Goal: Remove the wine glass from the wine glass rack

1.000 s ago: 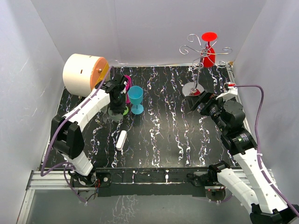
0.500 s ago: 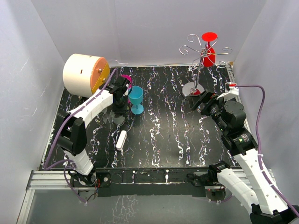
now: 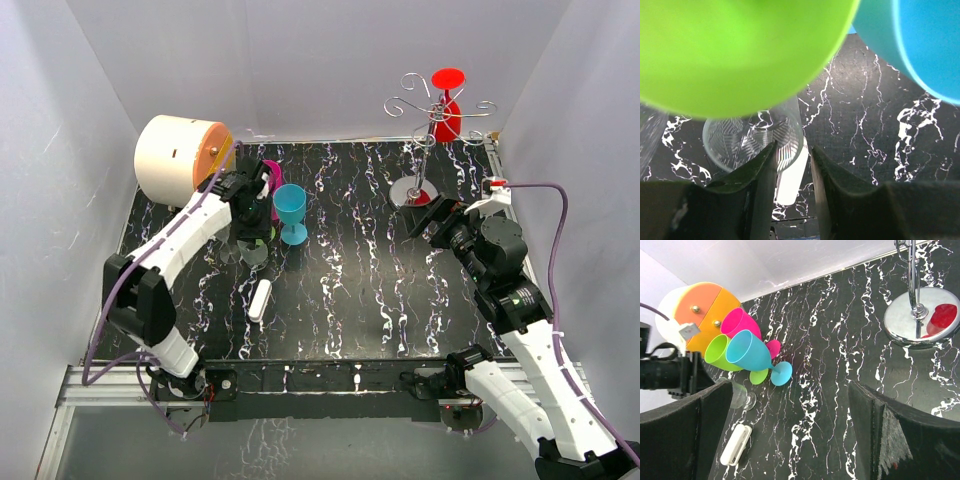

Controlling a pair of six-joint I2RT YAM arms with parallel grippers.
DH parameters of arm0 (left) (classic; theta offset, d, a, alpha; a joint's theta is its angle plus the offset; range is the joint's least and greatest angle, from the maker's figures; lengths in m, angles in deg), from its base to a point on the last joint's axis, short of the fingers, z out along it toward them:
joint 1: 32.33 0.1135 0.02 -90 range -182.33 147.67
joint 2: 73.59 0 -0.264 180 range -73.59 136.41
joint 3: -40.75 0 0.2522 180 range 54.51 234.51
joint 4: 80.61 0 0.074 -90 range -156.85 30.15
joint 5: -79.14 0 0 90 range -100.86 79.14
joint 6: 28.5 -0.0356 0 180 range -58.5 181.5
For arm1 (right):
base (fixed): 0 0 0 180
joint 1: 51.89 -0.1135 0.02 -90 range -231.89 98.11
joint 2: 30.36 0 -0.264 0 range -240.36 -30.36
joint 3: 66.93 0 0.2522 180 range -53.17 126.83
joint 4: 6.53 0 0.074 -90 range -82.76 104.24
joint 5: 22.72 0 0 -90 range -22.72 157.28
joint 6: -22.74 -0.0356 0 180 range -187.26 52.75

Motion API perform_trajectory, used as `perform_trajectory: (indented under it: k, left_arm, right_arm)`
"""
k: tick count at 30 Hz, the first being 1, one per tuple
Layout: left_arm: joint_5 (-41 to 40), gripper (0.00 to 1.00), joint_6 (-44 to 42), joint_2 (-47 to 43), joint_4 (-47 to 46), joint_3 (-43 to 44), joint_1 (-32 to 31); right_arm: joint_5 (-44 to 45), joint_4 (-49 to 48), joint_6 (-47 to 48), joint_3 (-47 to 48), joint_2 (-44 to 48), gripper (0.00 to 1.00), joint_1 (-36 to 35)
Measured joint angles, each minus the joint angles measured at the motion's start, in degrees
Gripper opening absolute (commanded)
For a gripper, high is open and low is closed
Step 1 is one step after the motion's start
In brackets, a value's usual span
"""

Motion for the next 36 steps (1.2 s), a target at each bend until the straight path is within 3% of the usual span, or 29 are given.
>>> perform_trajectory:
  k: [7, 11, 13, 20, 28, 36]
  left_arm:
    - [2.93, 0.55, -0.44, -9.88, 1.11, 3.41, 0.0]
    - [5.73, 0.78, -1.64, -18.43, -3.17, 5.14, 0.0]
    - [7.32, 0.85, -2.4, -23.28, -7.69, 5.14, 0.0]
    - [11.43, 0.98, -4.31, -32.94, -29.75, 2.62, 0.0]
    - [11.69, 0.99, -8.33, -36.61, -45.44, -10.4, 0.0]
    - [8.11, 0.99, -14.56, -43.23, -50.36, -23.19, -1.29]
  right_arm:
    - [0.39, 1.81, 1.27, 1.22, 0.02, 0.98, 0.0]
    - [1.86, 4.46, 3.34, 3.13, 0.55, 0.98, 0.0]
    - [2.93, 6.25, 4.55, 4.39, 0.9, 0.98, 0.0]
    - [7.19, 11.82, 7.91, 10.64, 0.83, 0.98, 0.0]
    - [13.38, 14.8, 12.61, 24.46, -4.35, 0.98, 0.0]
    - [18.51, 13.14, 16.52, 36.3, -16.72, 0.98, 0.0]
